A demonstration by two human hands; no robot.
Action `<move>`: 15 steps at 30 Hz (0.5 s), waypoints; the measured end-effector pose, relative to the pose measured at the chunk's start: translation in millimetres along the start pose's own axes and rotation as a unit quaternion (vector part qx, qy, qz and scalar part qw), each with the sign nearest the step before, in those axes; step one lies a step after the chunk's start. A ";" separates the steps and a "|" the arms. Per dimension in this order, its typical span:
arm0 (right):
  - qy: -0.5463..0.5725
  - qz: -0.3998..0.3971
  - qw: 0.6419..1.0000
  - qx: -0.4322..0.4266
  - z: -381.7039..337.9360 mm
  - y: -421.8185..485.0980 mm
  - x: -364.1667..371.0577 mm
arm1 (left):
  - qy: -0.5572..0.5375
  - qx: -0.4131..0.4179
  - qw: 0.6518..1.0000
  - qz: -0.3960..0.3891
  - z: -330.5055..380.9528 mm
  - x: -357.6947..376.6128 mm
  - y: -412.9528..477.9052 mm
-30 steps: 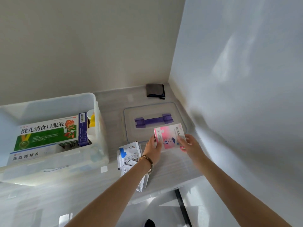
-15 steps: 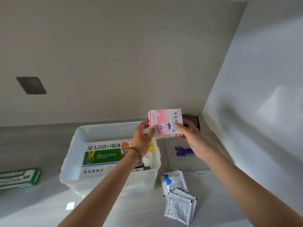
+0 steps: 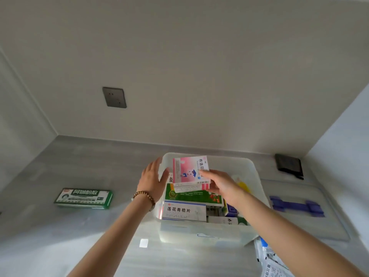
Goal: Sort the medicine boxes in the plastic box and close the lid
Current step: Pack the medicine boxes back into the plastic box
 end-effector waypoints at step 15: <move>-0.091 0.080 0.993 0.009 29.3 15.5 32.5 | -0.157 -0.067 0.983 -0.062 -16.8 22.3 1.4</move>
Point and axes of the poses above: each hand's wrist, its own y-axis towards the middle knuckle, its own x-axis out of the palm, z = x × y, the point moved 8 cm from there along y, towards the middle knuckle, and after that the axes turned 8 degrees about -x, right-handed, at the moved point
